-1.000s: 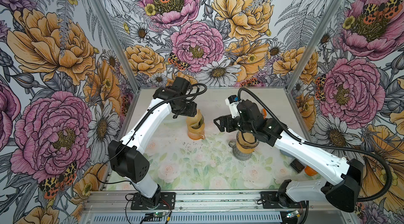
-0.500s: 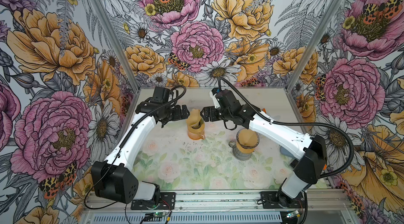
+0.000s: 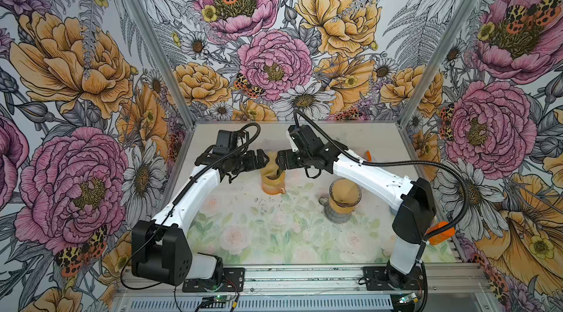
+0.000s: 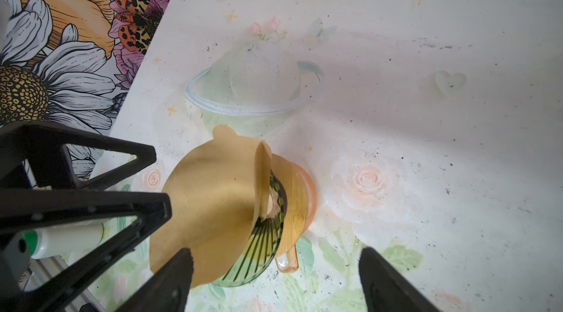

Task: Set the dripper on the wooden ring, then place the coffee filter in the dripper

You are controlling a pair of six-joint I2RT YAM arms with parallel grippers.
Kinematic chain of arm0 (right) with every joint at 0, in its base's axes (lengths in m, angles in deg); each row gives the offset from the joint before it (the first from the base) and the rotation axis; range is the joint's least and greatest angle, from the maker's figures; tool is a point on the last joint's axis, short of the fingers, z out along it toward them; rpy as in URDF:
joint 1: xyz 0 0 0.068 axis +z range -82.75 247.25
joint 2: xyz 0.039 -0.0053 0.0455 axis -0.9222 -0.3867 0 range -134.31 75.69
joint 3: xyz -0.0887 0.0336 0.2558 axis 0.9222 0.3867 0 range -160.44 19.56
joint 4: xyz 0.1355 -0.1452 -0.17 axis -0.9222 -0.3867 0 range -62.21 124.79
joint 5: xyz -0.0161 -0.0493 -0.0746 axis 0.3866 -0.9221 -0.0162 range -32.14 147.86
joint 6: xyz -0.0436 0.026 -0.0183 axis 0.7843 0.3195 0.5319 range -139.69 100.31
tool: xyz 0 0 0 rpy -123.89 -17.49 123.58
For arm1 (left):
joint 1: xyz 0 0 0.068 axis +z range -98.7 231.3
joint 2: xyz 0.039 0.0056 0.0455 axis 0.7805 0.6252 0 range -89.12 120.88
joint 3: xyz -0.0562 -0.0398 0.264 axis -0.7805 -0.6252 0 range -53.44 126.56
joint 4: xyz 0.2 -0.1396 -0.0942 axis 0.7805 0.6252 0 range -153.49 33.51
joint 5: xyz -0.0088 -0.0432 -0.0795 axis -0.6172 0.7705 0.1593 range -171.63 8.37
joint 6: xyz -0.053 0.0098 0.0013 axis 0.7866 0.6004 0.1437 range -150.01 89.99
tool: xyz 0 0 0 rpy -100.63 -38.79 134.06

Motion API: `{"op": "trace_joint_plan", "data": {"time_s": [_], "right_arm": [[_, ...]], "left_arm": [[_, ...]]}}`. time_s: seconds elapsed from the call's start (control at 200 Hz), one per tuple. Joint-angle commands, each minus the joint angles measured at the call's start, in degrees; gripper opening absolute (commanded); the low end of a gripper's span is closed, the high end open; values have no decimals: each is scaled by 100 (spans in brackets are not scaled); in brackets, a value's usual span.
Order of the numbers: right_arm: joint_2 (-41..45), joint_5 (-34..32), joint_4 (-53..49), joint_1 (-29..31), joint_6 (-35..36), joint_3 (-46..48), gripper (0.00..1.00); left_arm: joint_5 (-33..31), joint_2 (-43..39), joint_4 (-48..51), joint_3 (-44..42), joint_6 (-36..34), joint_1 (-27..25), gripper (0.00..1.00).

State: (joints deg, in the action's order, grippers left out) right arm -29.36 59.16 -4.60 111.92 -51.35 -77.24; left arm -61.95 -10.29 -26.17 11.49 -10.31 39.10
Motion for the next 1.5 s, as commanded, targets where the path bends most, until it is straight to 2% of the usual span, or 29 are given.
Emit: {"op": "trace_joint_plan", "data": {"time_s": [0.0, 0.25, 1.041, 1.491], "right_arm": [[-168, 6, -33, 34, 106, -243, 87], [-376, -16, -48, 20, 156, -335, 86], [-559, -212, -208, -29, 230, -301, 86], [-665, -255, -384, -45, 257, -428, 85]], "left_arm": [[167, -119, -555, -130, 174, 1, 99], [230, 159, -537, -122, 227, -10, 99], [-678, 799, 54, 229, 66, -159, 99], [-714, 1141, 214, 437, 61, -111, 99]]}}
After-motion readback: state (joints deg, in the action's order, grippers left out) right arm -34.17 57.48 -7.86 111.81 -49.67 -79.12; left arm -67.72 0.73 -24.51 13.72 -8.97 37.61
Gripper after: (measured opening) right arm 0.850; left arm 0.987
